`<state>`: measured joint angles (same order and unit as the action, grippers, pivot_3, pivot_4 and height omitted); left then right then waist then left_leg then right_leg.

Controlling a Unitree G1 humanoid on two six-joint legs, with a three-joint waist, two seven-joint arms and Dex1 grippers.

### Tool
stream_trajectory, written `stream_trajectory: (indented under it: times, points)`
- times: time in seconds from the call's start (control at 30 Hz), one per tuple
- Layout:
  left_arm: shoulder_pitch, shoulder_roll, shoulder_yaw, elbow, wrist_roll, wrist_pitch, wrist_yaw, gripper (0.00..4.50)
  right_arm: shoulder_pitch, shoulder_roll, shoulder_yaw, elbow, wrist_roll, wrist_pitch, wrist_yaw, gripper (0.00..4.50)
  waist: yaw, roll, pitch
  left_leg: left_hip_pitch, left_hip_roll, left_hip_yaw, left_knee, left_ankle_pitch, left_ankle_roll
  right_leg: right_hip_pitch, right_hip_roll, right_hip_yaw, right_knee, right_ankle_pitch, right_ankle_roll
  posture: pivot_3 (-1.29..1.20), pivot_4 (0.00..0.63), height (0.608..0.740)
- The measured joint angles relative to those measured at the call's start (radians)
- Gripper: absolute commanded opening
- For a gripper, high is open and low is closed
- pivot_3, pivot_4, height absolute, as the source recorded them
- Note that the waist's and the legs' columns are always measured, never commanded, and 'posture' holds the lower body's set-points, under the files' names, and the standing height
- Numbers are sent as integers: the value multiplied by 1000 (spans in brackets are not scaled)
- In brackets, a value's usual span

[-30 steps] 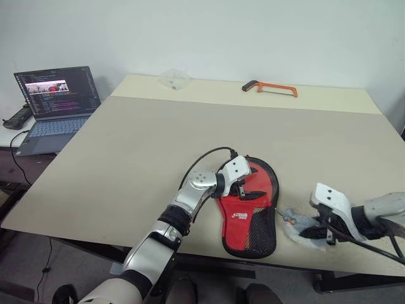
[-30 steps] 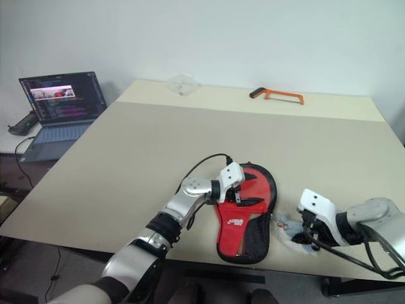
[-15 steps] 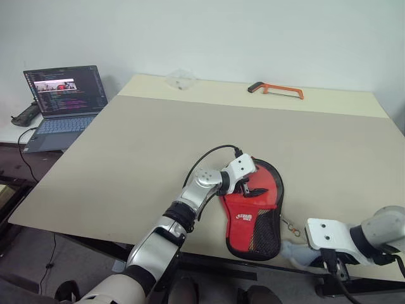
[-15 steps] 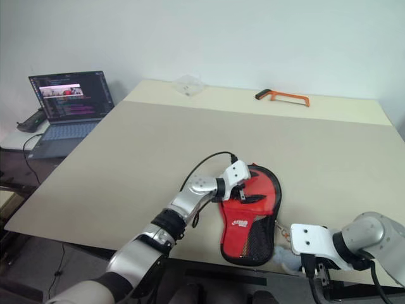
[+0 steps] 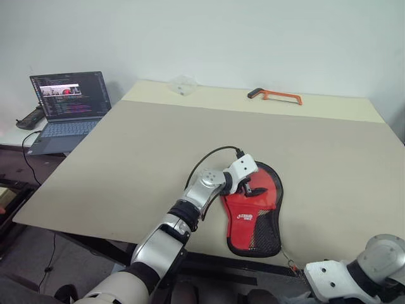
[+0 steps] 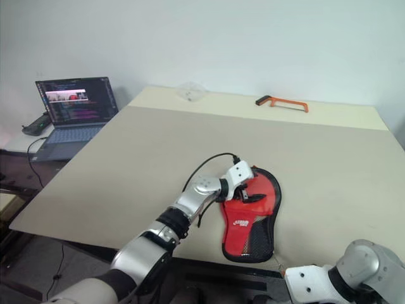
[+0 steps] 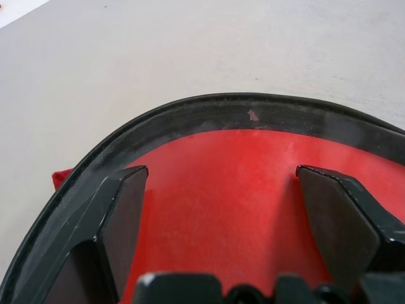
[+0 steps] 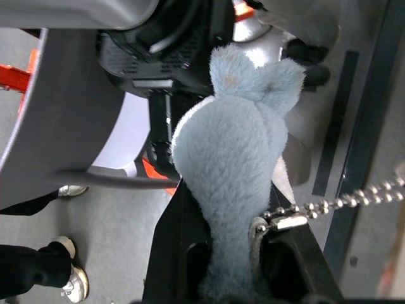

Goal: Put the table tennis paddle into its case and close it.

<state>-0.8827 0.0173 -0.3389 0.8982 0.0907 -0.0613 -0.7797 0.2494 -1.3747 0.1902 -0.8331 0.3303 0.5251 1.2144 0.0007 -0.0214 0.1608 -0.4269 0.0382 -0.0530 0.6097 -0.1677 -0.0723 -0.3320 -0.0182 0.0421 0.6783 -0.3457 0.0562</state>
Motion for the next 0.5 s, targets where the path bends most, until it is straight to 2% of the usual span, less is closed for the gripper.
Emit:
stream_trajectory:
  times: [0.2, 0.33, 0.47, 0.5]
  points:
    - [-15, -4, -5, 16, 1, 0, 0, 4092, -24, 9, 28, -4, -34, -10, 3, 304, 0, 1, -1, 0, -3, 0, 0, 0, 0, 2, -2, 0, -1, -1, 2, 0, 150, 740]
    - [-16, 9, -4, 18, 1, 0, -1, 4092, -148, 9, -12, 87, -34, -15, 30, 303, -6, 0, 0, 4, -3, 0, 0, 0, 1, 5, -2, 1, 0, 0, 2, 0, 150, 740]
    - [30, 56, 31, -41, -38, -15, -98, 4092, -330, 25, -52, 197, -33, -13, 54, 302, -28, 0, 1, 8, -2, 0, -3, 0, 1, 7, -3, 2, 0, -1, 0, 0, 150, 740]
    - [47, 68, 39, -64, -56, -15, -129, 4092, -358, 33, -49, 215, -34, -12, 57, 652, -30, 0, 1, 8, -2, 0, -4, 0, 1, 6, -2, 2, 1, -2, 0, 0, 150, 740]
